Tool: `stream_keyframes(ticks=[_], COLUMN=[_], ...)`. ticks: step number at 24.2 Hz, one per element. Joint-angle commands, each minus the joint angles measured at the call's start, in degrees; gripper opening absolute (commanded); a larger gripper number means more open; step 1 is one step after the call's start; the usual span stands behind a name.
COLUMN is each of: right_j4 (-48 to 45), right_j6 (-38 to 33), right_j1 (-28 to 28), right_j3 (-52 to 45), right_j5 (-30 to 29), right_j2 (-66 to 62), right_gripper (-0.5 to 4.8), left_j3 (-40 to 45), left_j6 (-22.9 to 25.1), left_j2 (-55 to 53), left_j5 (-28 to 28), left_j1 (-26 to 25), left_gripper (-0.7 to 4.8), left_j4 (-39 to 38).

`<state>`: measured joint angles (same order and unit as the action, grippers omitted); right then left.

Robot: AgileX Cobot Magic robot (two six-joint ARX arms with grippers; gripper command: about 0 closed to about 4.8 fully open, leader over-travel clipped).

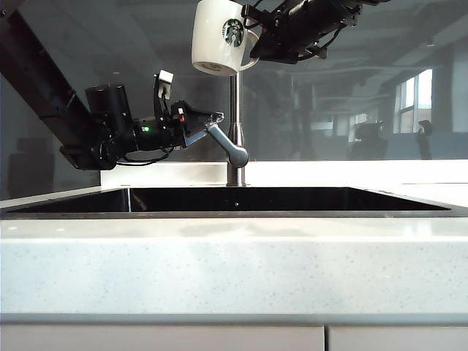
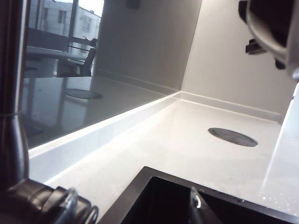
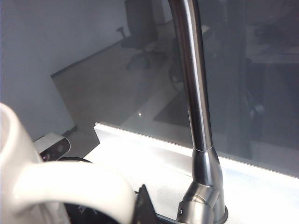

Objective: Pick up the mug next to the sink, go to the faucet to get some water, pour the water into the sink, and finally put the mug back to its place.

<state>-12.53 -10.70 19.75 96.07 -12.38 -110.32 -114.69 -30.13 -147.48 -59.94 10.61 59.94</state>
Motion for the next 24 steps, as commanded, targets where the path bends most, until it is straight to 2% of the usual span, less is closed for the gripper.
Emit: stream_keyframes(ticks=[1,6,10,24], right_j4=[-4.5,-4.4,-4.5,-4.4], right_j6=[-0.9,-0.9,-0.9,-0.9], right_j1=[0.2,0.2,0.2,0.2], right_j3=[1.0,1.0,1.0,1.0], right_j5=[0.3,0.3,0.3,0.2], right_j2=[1.1,1.1,1.1,1.1], right_gripper=[-0.02,-0.01,-0.02,-0.01], left_j3=[-0.3,-0.3,-0.3,-0.3], left_j6=[4.8,9.1,9.1,9.2], left_j2=[0.5,0.5,0.5,0.5], left_j5=[2.3,6.9,9.8,9.8], left_j1=[-0.2,-1.2,-1.8,-2.1], left_gripper=[3.00,3.00,3.00,3.00], left_j4=[-3.1,-6.0,-6.0,-5.9])
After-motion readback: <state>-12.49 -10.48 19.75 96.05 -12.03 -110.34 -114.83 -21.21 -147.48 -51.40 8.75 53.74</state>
